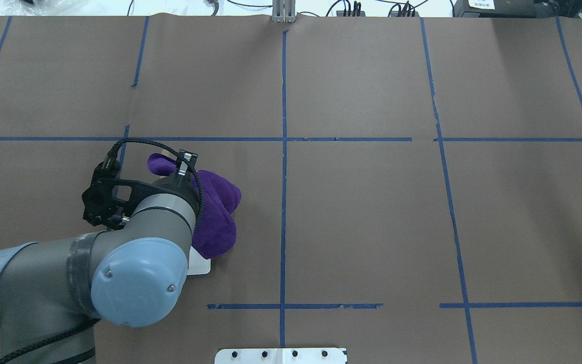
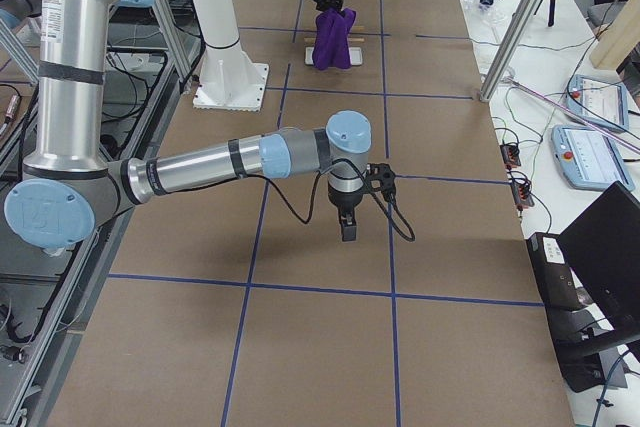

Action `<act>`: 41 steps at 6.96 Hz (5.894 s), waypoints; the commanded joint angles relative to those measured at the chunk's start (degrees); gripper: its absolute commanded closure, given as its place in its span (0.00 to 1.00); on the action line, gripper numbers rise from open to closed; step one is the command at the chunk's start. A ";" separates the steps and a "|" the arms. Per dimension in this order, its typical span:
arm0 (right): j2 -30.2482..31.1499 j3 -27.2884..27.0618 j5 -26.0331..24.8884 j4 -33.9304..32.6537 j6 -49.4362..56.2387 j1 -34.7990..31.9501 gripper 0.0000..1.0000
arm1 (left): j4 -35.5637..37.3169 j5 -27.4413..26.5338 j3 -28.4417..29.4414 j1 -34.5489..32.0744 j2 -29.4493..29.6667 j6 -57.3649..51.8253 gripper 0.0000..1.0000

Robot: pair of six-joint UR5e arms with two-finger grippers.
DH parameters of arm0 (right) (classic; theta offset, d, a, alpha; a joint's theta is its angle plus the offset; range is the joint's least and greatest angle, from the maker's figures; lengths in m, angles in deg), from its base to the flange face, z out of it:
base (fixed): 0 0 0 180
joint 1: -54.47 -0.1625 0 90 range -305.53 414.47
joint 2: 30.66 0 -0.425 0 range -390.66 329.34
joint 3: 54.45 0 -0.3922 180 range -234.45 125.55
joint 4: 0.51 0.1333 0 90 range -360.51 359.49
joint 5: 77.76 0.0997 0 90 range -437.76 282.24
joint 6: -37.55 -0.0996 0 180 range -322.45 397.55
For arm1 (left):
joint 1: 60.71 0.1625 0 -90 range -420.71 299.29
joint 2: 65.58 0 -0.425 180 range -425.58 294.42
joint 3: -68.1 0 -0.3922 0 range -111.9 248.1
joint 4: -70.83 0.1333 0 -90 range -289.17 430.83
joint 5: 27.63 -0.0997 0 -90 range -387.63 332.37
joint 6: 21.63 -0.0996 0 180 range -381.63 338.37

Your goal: Hang towel on rack

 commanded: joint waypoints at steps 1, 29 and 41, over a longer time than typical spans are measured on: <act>-0.03 1.65 1.41 0.17 -0.09 -0.03 0.00 | 0.60 0.32 -2.87 -0.58 -8.06 0.94 1.00; -0.47 11.14 7.39 3.86 8.53 -9.88 0.00 | -16.97 73.62 27.27 -71.76 -27.06 -157.96 0.00; -0.65 11.14 7.30 4.04 8.53 -9.88 0.00 | -19.35 76.26 32.72 -72.74 -27.51 -156.91 0.00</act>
